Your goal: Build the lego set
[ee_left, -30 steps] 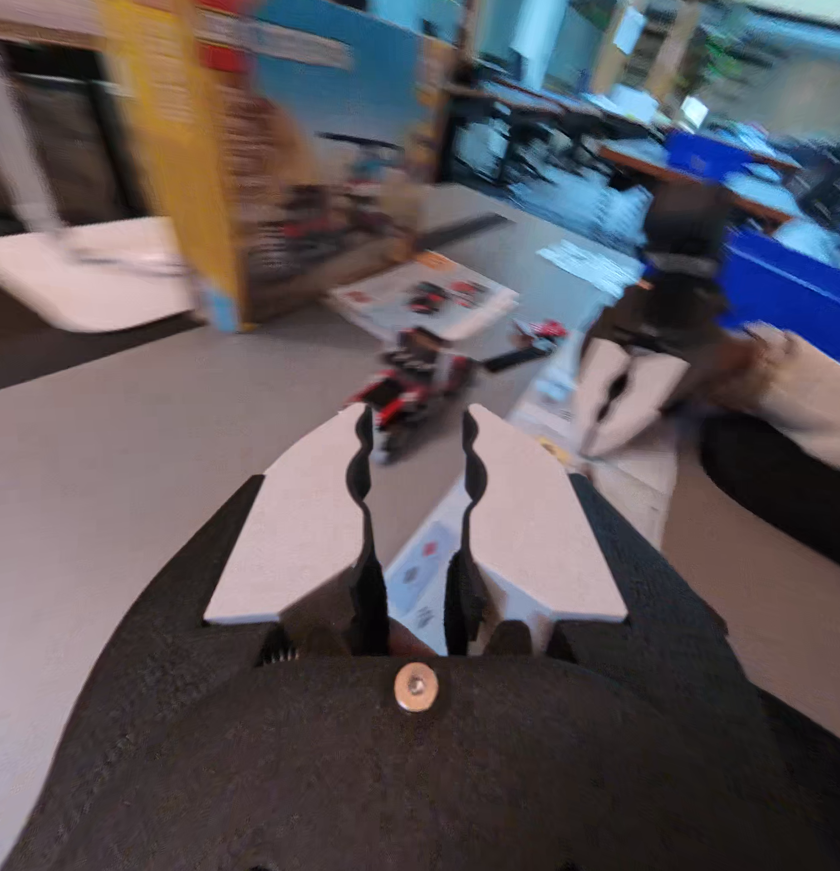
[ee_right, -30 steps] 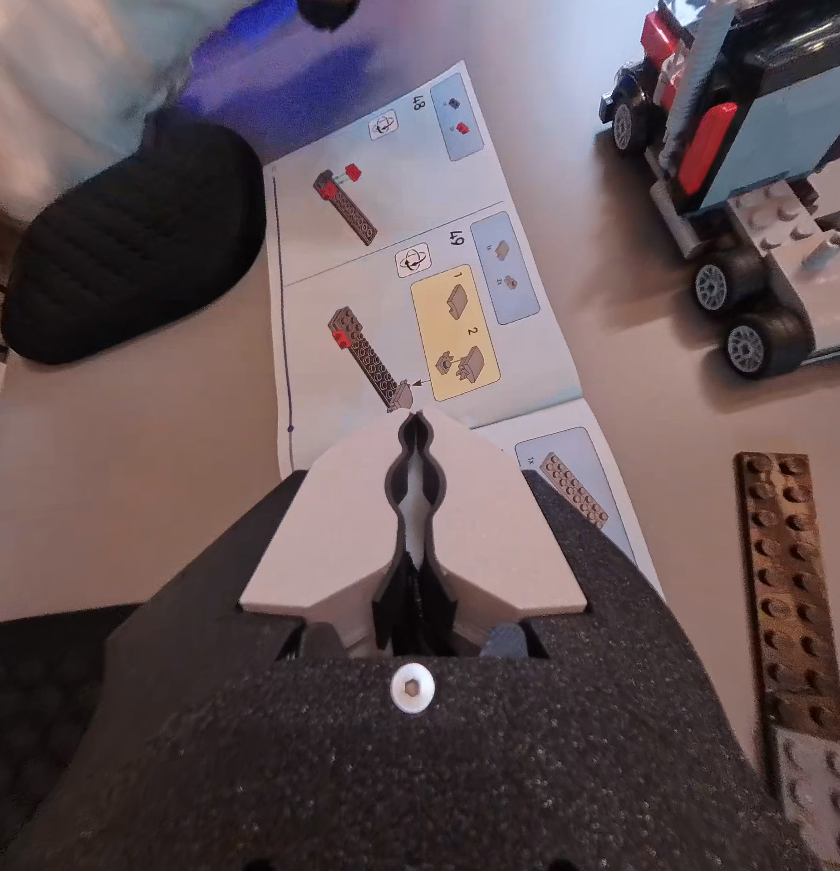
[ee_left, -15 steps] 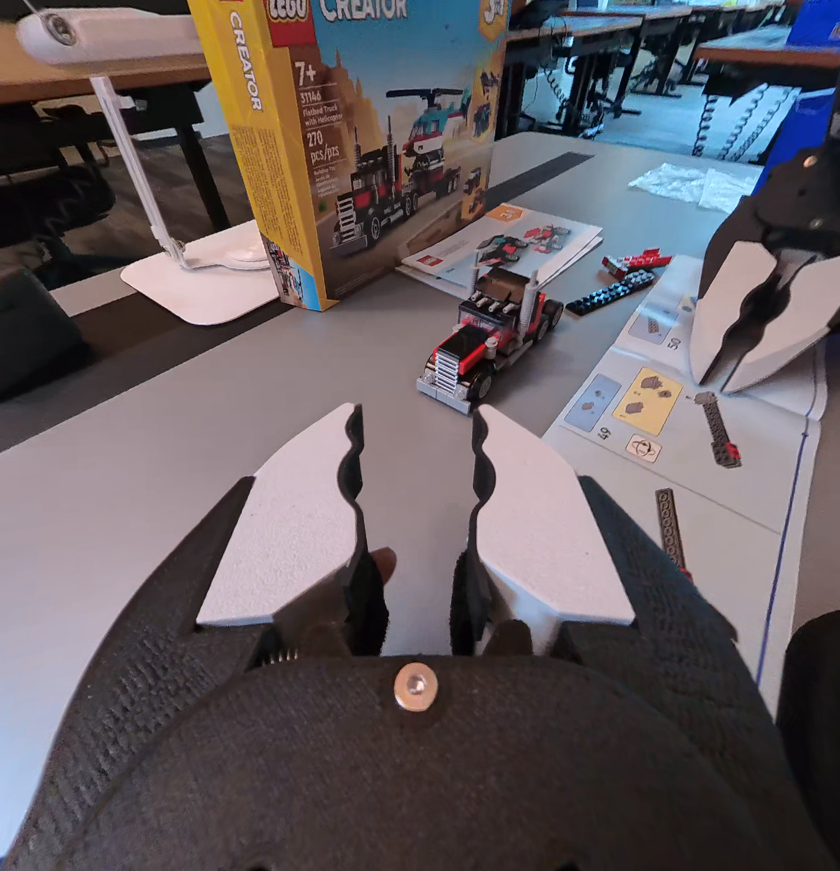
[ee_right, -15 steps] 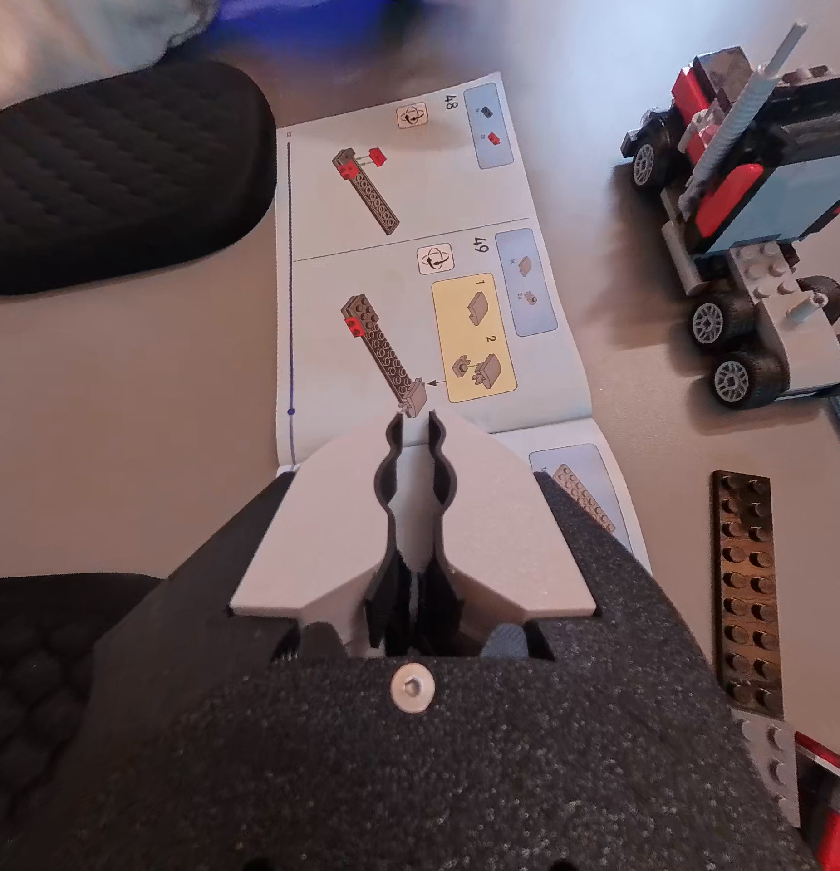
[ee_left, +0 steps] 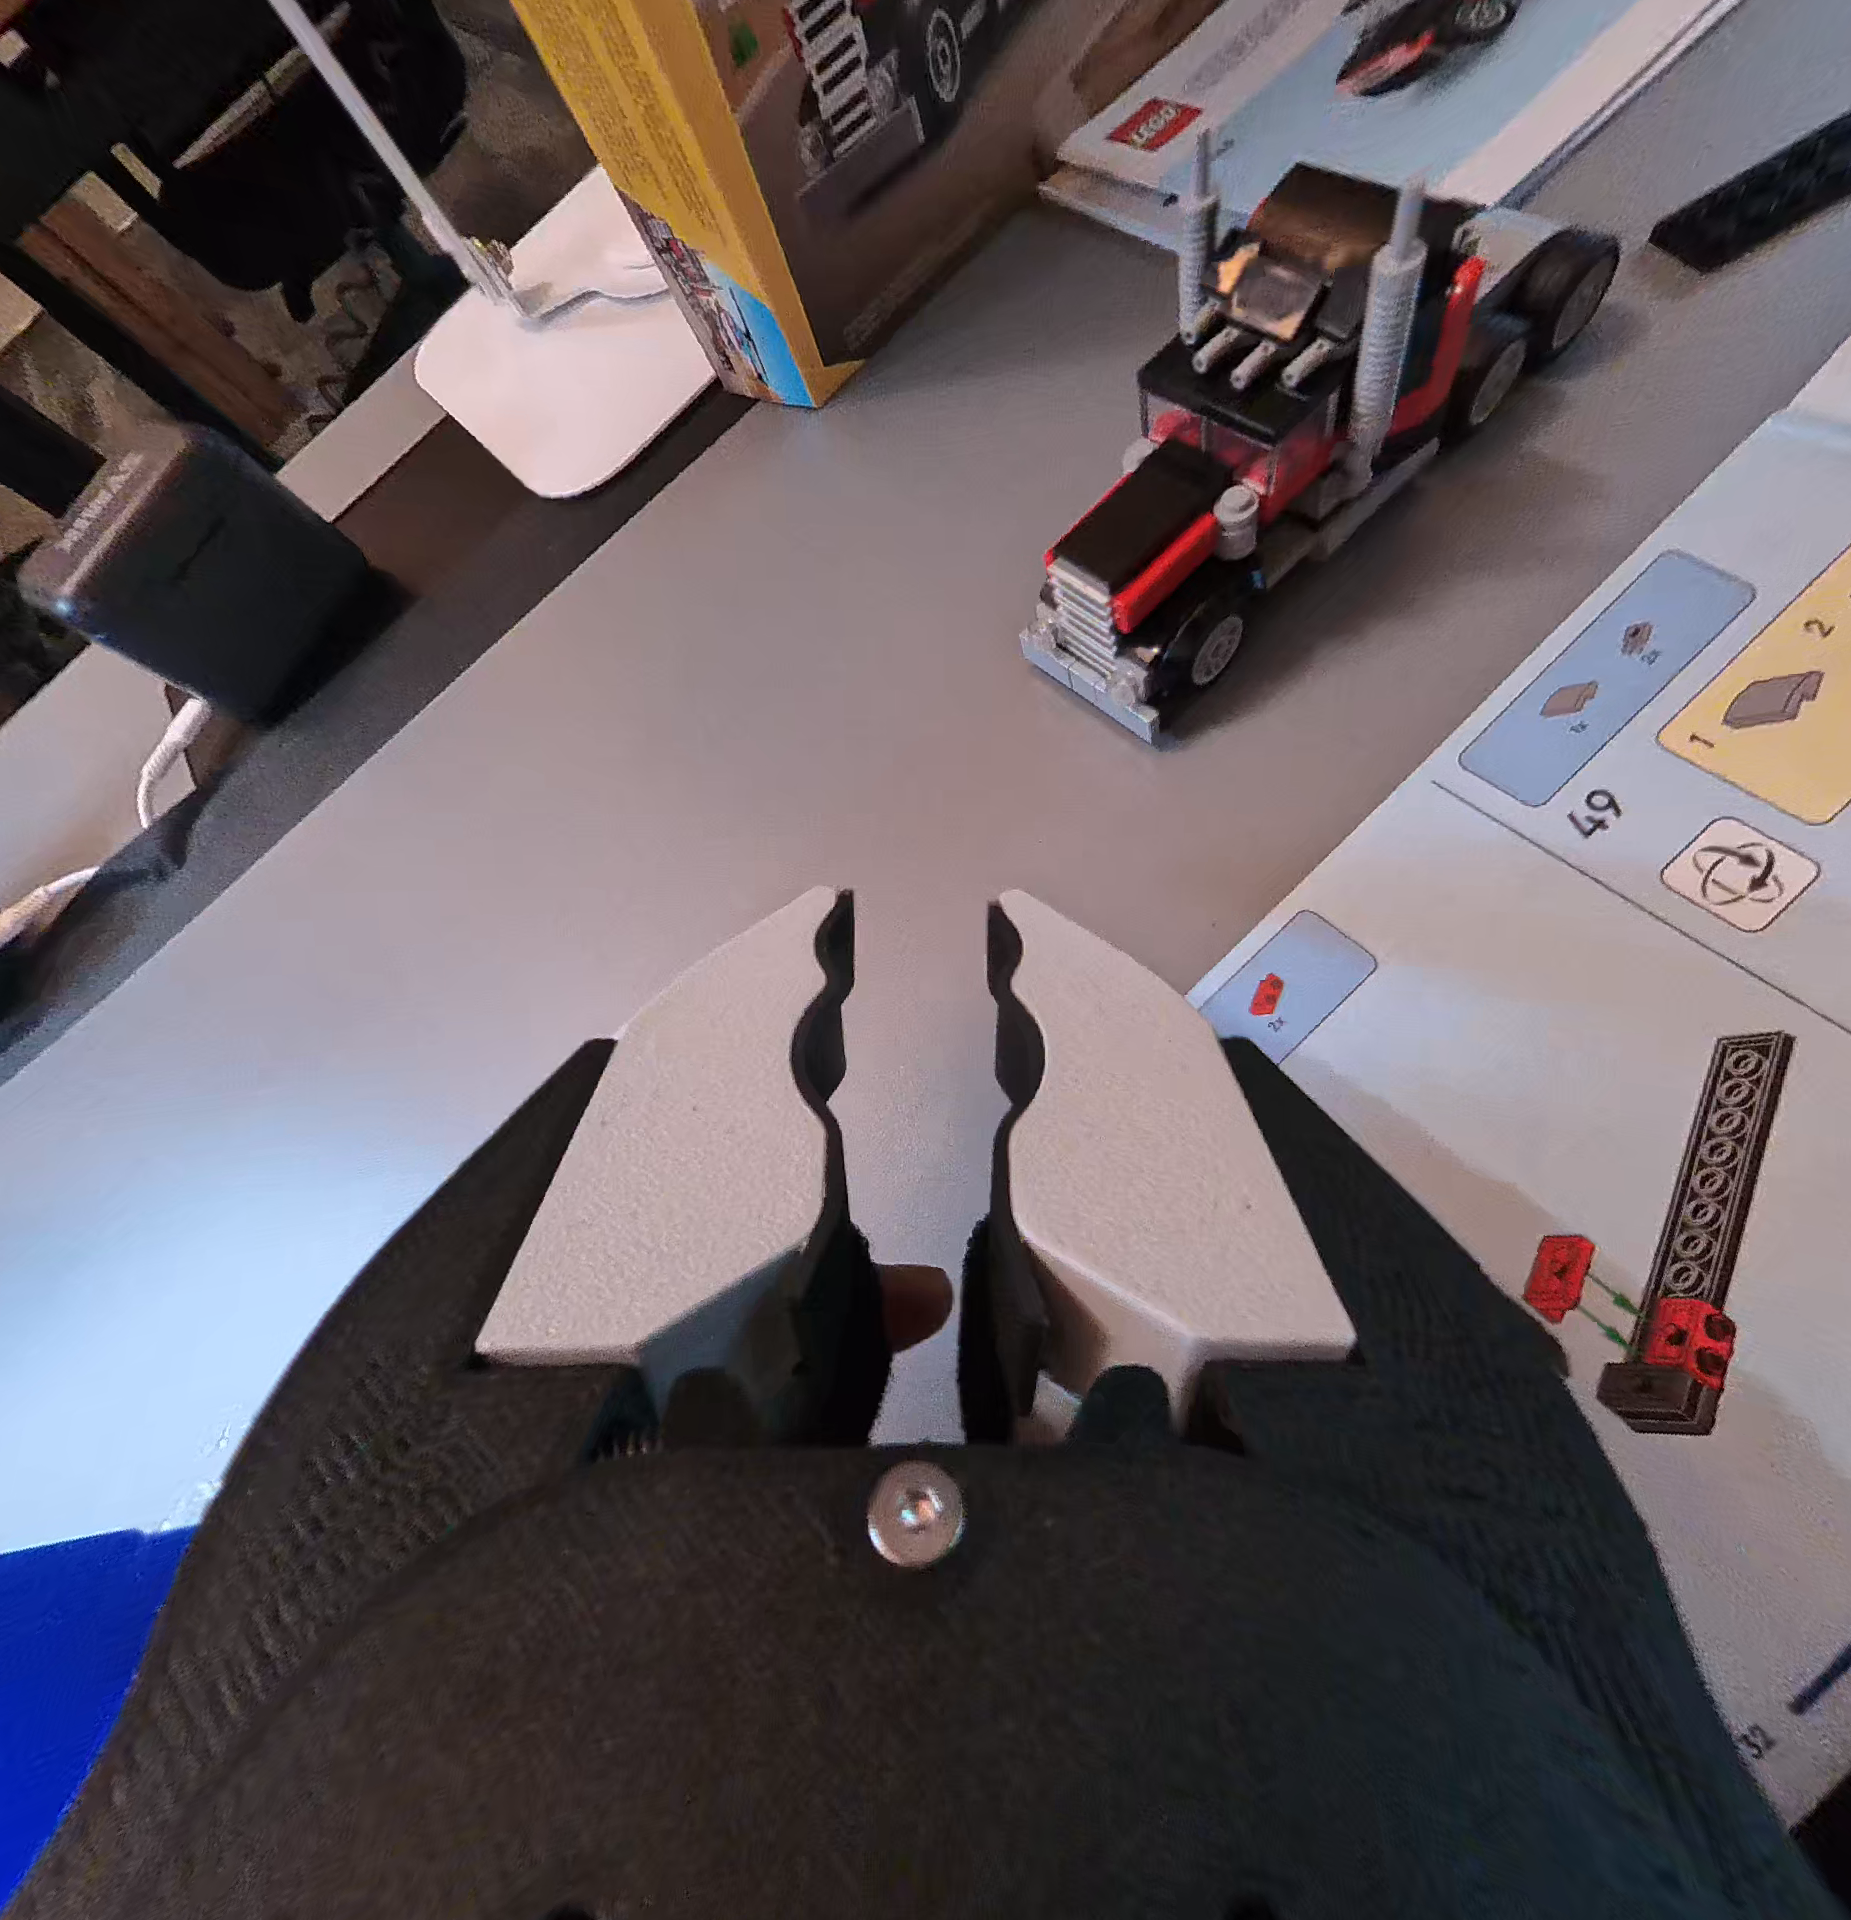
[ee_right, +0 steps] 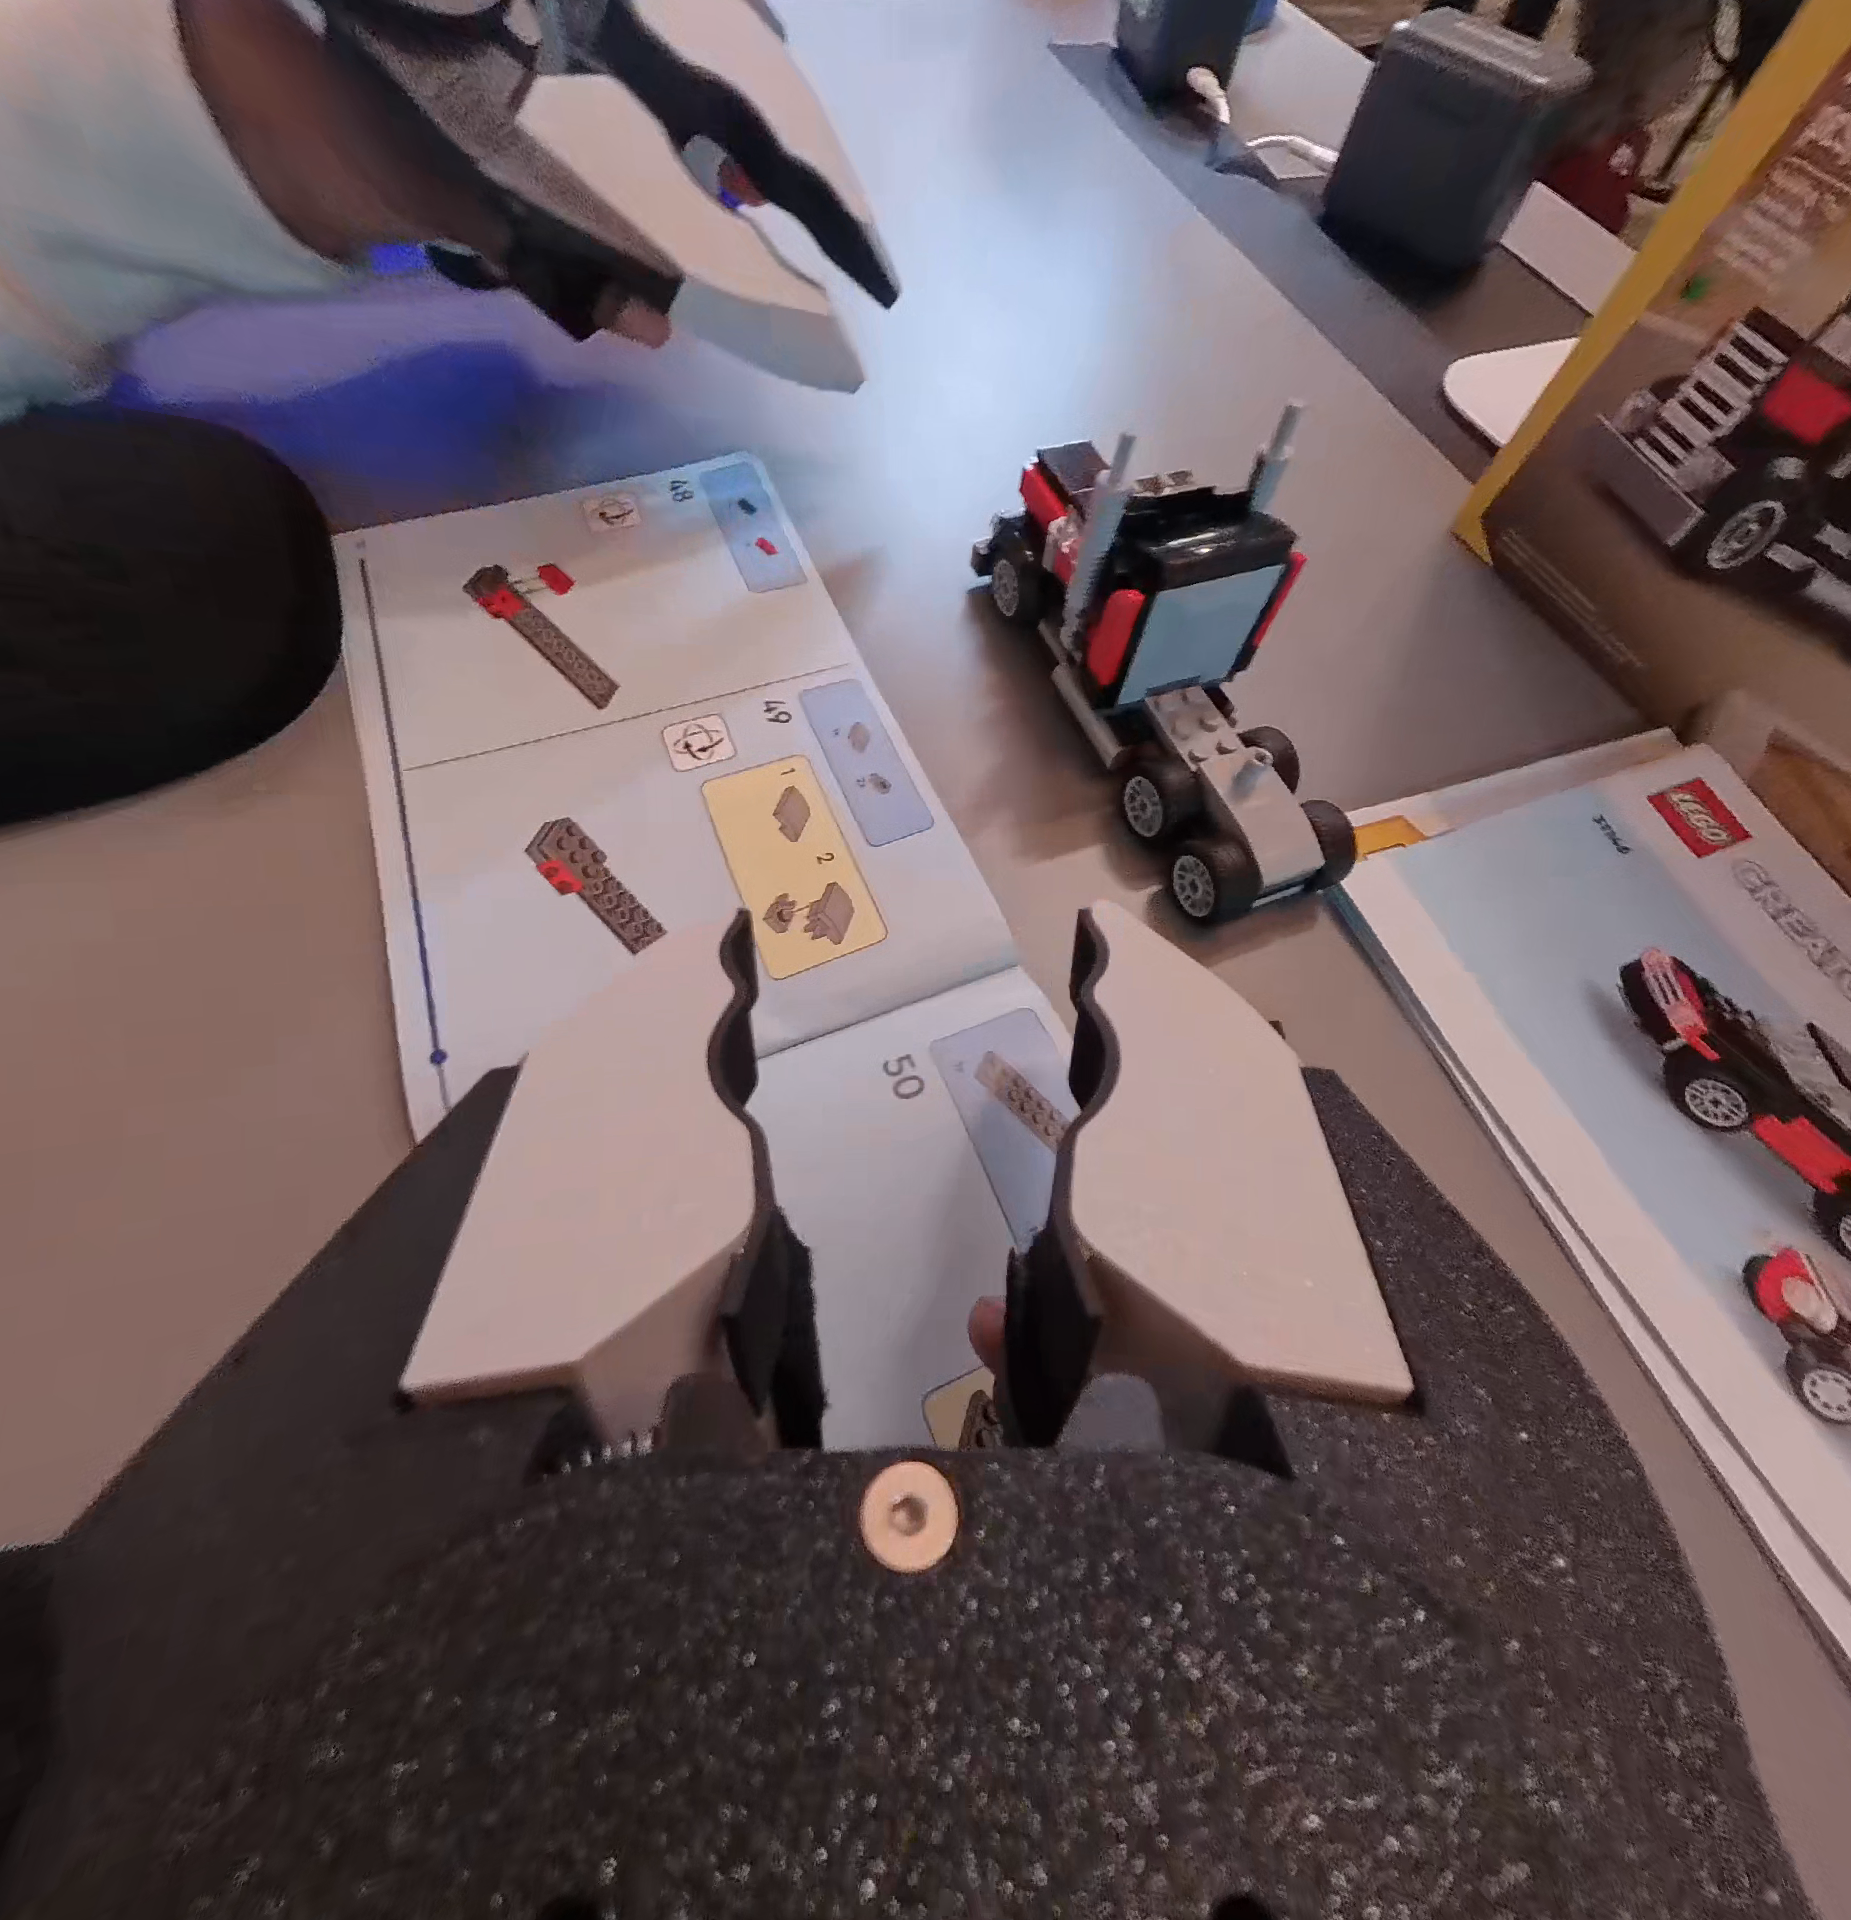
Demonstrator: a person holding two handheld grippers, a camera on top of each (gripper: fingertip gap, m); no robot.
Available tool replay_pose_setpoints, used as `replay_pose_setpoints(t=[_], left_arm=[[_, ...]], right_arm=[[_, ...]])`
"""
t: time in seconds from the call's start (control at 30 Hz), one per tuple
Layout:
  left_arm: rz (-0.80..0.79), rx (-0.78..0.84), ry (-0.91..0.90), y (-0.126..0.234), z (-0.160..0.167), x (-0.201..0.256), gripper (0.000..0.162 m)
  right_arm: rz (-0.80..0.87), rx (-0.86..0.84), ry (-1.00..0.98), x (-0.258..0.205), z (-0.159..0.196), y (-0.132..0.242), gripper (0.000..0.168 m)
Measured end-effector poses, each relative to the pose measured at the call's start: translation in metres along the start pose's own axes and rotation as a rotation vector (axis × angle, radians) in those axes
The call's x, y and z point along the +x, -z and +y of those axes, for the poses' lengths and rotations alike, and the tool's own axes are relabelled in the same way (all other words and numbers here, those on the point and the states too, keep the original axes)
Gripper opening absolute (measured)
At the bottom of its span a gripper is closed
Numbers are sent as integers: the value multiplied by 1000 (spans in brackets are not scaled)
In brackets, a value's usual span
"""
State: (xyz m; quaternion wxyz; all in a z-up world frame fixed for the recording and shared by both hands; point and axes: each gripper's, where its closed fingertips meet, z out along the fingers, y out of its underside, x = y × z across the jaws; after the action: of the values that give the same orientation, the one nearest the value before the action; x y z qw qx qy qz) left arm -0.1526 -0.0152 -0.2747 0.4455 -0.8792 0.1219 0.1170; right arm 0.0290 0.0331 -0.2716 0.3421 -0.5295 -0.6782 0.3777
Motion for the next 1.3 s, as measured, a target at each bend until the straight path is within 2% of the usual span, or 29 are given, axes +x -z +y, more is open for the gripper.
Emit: replay_pose_setpoints(t=[0.43,0.5,0.57,0.6,0.67,0.7,0.73,0.8,0.87,0.93,0.97,1.03,1.1,1.13,1.2,1.23,1.3], left_arm=[[-43,-34,-44,0,2,-1,30],[-48,-27,-41,0,2,-1,36],[-57,14,-22,0,-3,-3,56],[-58,51,2,0,-7,-4,73],[-35,159,88,3,-21,-8,123],[-7,216,152,7,-28,-10,139],[32,266,220,11,-35,-11,146],[108,331,314,20,-42,-14,146],[135,347,319,24,-42,-18,146],[144,343,301,24,-39,-19,143],[157,347,296,25,-38,-17,129],[207,385,288,28,-40,-11,81],[282,430,277,34,-42,-2,15],[333,439,270,37,-42,3,0],[384,438,262,40,-43,8,0],[382,432,246,40,-42,9,0],[366,405,210,39,-40,11,0]], right_arm=[[81,-76,-12,13,14,-1,64],[95,-72,-22,16,14,0,66],[96,-57,-29,17,12,1,74],[87,-39,-30,16,10,2,84],[77,8,-47,15,3,2,116],[68,23,-62,14,1,1,132],[63,25,-69,12,0,0,146],[47,1,-42,8,3,-4,148],[15,-17,-3,-1,4,-7,148],[-2,-24,17,-6,3,-10,148],[-14,-25,32,-8,3,-10,147],[-62,-14,70,-17,1,-9,131],[-177,-8,61,-33,0,-5,89],[-217,6,52,-38,-3,-3,65],[-274,40,66,-46,-7,2,15],[-273,53,72,-46,-8,3,4],[-236,29,85,-41,-4,2,1]])
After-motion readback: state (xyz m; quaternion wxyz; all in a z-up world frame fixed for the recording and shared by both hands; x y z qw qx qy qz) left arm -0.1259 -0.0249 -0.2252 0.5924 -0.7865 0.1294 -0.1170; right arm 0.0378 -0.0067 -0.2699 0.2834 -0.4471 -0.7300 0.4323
